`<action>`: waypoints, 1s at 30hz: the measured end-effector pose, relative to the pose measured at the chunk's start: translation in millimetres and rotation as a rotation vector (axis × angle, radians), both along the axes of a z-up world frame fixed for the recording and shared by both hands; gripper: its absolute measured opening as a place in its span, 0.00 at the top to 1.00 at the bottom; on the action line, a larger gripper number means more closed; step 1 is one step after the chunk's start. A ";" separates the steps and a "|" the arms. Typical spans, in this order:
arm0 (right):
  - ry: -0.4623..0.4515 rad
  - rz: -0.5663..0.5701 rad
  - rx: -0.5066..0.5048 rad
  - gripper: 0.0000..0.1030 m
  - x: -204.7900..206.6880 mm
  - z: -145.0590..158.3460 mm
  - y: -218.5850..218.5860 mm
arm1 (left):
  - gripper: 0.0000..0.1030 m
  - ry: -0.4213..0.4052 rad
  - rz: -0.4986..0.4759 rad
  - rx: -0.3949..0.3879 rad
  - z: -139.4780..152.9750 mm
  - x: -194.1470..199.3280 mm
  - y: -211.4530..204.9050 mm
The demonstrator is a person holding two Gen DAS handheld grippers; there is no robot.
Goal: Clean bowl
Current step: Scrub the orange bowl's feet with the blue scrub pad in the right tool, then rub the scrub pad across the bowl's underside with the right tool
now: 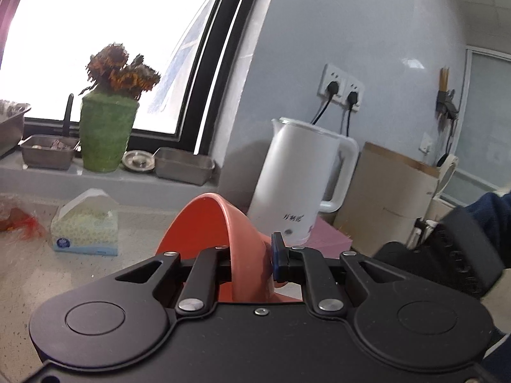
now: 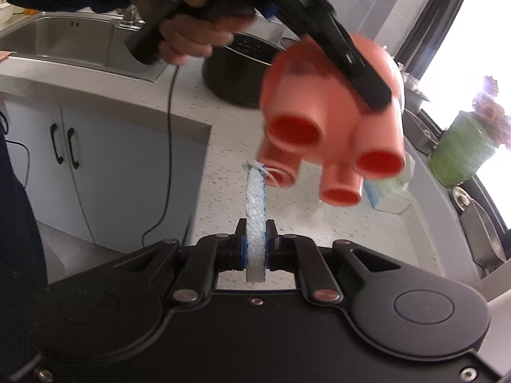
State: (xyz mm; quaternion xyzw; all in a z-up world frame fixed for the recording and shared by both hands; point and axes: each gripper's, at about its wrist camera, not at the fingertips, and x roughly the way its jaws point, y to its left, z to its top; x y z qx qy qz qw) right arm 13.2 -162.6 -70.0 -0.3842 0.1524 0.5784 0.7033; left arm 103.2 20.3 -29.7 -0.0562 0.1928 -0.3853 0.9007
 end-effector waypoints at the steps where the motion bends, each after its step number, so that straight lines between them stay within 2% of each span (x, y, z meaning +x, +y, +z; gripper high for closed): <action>1: 0.002 0.005 0.005 0.89 -3.0 1.7 0.4 | 0.87 0.004 0.004 0.005 -1.9 1.3 -0.7; 10: 0.007 0.019 0.078 0.89 -18.2 26.0 1.1 | 0.87 0.034 0.026 0.084 -22.5 11.4 -6.1; 18: -0.015 0.027 0.075 0.90 -22.9 48.6 -14.4 | 0.88 0.020 0.068 0.144 -30.8 13.2 -2.6; 24: -0.068 -0.008 0.069 0.89 -14.1 66.2 -33.5 | 0.89 0.029 0.099 0.175 -35.6 15.3 0.9; 30: -0.109 -0.073 0.103 0.89 14.8 82.5 -26.5 | 0.89 0.011 0.054 0.241 -40.1 14.4 -9.3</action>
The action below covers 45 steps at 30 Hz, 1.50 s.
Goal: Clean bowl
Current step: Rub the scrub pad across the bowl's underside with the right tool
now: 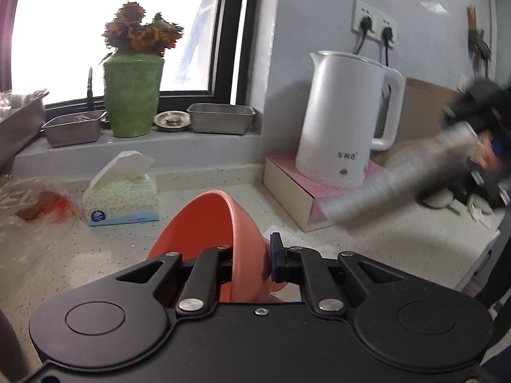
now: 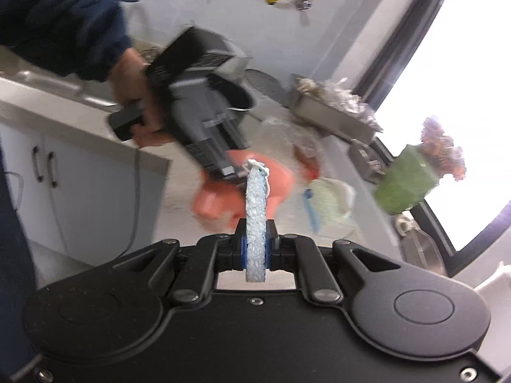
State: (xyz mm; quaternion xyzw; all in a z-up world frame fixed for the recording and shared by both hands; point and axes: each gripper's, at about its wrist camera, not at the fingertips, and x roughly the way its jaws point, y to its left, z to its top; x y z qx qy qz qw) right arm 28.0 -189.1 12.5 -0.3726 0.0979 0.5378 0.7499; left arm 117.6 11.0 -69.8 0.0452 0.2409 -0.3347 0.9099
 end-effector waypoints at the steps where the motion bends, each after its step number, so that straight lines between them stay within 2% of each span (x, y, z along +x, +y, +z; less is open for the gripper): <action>1: -0.003 -0.007 0.007 0.89 4.0 1.6 3.4 | 0.89 -0.004 -0.010 0.005 -0.7 -0.7 -2.0; 7: -0.030 -0.006 0.014 0.89 19.9 -2.4 29.5 | 0.88 -0.022 -0.049 0.000 -0.1 -6.0 -9.9; 13: -0.004 -0.056 -0.003 0.89 51.4 -13.9 41.1 | 0.88 -0.035 -0.073 -0.020 5.7 -11.7 -6.4; 21: 0.058 -0.160 -0.035 0.89 77.6 -50.0 39.2 | 0.88 -0.026 -0.017 -0.112 16.6 -1.9 6.3; 25: 0.097 -0.169 -0.039 0.89 71.5 -66.0 33.4 | 0.88 -0.015 0.024 -0.115 16.7 5.7 9.8; 31: 0.148 -0.158 -0.033 0.89 46.4 -87.5 35.0 | 0.88 0.017 0.058 -0.193 17.0 18.0 11.7; 38: 0.173 -0.167 0.005 0.89 27.6 -92.7 42.9 | 0.88 0.041 0.086 -0.270 20.3 29.2 15.1; 42: 0.200 -0.211 0.012 0.89 29.7 -99.3 44.4 | 0.89 0.034 0.085 -0.288 25.3 32.5 14.7; 45: 0.190 -0.184 0.006 0.89 18.8 -100.7 49.9 | 0.89 0.031 0.081 -0.294 27.6 34.7 11.7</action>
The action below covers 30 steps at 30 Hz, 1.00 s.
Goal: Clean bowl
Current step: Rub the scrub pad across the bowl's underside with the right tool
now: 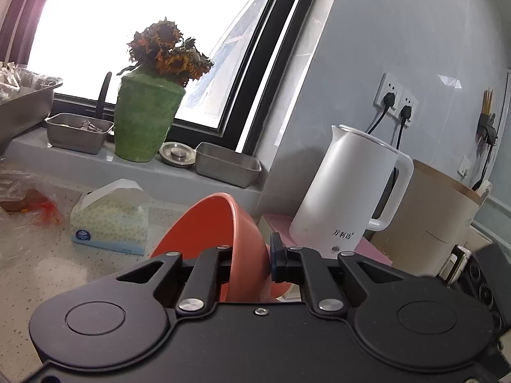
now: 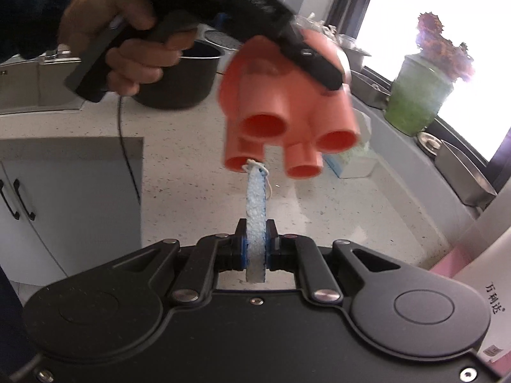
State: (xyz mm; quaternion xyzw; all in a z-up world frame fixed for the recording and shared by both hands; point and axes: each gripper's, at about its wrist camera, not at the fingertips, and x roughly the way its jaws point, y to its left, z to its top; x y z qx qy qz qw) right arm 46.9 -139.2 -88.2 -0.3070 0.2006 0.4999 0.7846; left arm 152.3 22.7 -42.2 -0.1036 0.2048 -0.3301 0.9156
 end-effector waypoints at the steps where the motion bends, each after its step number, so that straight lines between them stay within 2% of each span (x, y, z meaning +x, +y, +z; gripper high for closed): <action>1: -0.006 0.008 0.001 0.89 -3.7 -0.1 1.7 | 0.89 -0.001 0.001 -0.001 0.1 0.2 -1.1; 3: -0.008 0.015 0.014 0.89 -8.6 1.8 5.6 | 0.89 -0.004 0.004 0.008 -0.8 0.7 -4.5; 9: -0.026 0.053 0.056 0.89 -24.4 19.1 7.0 | 0.89 0.016 -0.017 0.126 -16.4 -0.2 -11.3; 17: -0.052 0.008 0.067 0.89 -24.6 34.9 -25.2 | 0.89 0.011 -0.028 0.300 -31.0 -3.4 -12.0; 21: -0.012 -0.083 0.120 0.89 -8.1 49.4 -47.2 | 0.88 -0.014 -0.114 0.418 -37.5 -9.9 -25.2; 27: -0.007 -0.163 0.140 0.89 6.5 53.5 -63.1 | 0.89 -0.106 -0.221 0.595 -45.2 -24.2 -48.2; 30: 0.014 -0.192 0.143 0.89 12.3 48.2 -66.5 | 0.89 -0.196 -0.296 0.776 -58.9 -37.2 -65.0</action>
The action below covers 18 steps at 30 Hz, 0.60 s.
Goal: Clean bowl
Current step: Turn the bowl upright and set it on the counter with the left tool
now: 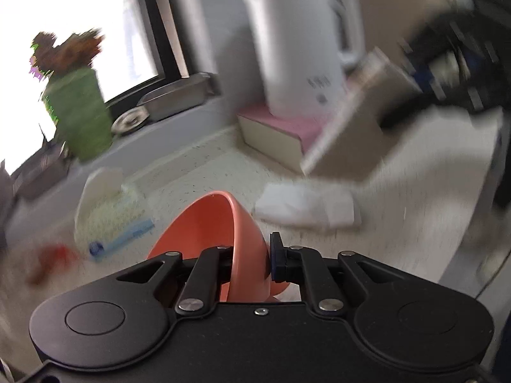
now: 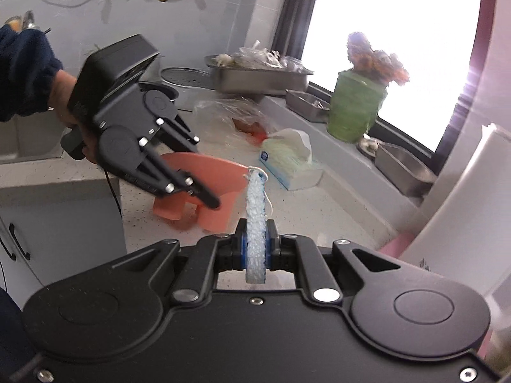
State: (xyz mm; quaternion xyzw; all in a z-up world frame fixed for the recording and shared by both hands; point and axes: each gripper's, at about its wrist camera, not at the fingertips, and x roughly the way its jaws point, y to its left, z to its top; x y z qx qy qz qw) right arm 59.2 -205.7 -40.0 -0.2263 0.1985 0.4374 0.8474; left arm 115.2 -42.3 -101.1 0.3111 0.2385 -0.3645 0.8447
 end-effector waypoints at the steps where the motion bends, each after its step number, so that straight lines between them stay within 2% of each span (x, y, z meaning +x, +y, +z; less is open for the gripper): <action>1: 0.005 -0.010 -0.002 0.89 1.3 -2.4 -1.0 | 0.89 -0.024 -0.031 0.054 -5.2 -4.2 -4.3; 4: 0.020 -0.036 -0.008 0.89 4.7 -10.1 -4.2 | 0.89 -0.058 -0.100 0.161 -20.9 -13.1 -11.2; 9: 0.032 -0.054 -0.030 0.89 6.8 -18.9 -8.0 | 0.87 -0.088 -0.093 0.219 -32.0 -13.6 -12.8; 13: 0.039 -0.074 -0.032 0.89 10.0 -22.3 -10.0 | 0.81 -0.075 -0.069 0.247 -38.1 -12.8 -14.0; 15: 0.049 -0.085 -0.014 0.89 13.5 -20.9 -9.0 | 0.69 -0.113 -0.037 0.236 -39.4 -14.7 -12.9; 17: 0.073 -0.099 0.007 0.89 19.5 -19.1 -6.7 | 0.48 -0.163 0.006 0.222 -38.1 -14.9 -12.0; 18: 0.116 -0.123 0.037 0.89 27.6 -17.7 -4.2 | 0.44 -0.183 0.022 0.214 -36.9 -15.3 -11.3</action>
